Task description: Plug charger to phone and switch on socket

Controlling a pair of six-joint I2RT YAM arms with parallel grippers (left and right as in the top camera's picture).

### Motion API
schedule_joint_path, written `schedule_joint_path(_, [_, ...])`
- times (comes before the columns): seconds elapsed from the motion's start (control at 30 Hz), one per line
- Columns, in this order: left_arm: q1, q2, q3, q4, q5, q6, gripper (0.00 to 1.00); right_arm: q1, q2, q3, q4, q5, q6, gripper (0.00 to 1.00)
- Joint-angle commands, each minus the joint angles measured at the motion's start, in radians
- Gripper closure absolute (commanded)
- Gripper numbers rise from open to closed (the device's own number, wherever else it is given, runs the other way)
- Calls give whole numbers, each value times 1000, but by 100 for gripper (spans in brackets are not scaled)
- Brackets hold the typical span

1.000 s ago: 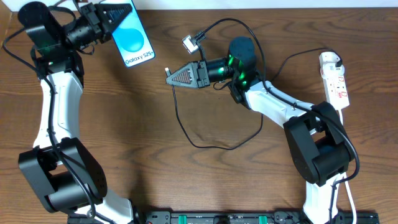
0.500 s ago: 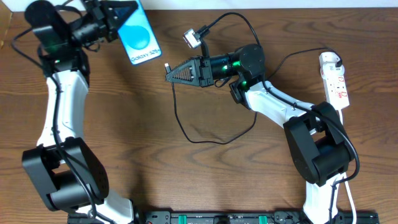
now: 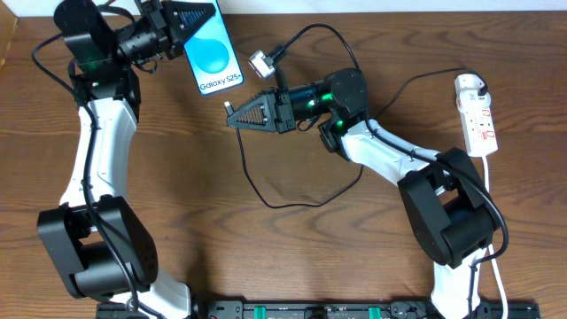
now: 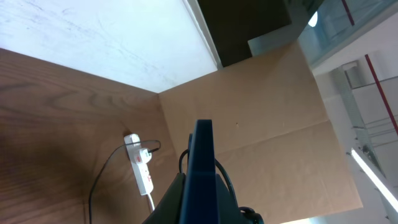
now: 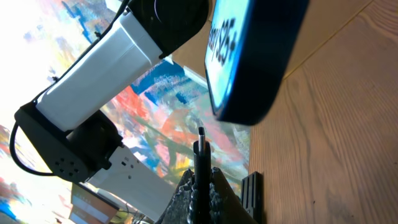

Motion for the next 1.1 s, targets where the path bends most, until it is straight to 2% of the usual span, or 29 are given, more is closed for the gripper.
schedule_joint_path(0.0, [2,-10,10,12,-6,14,93,0,1,3,7,22,-26,98])
schedule_joint_path(0.13, [2,-10,10,11,-5,58,92,0,1,3,7,33,-31,98])
schedule_joint_path(1.07, [2,-10,10,8,-5,16,93,3,1,3,-13,124,-71,99])
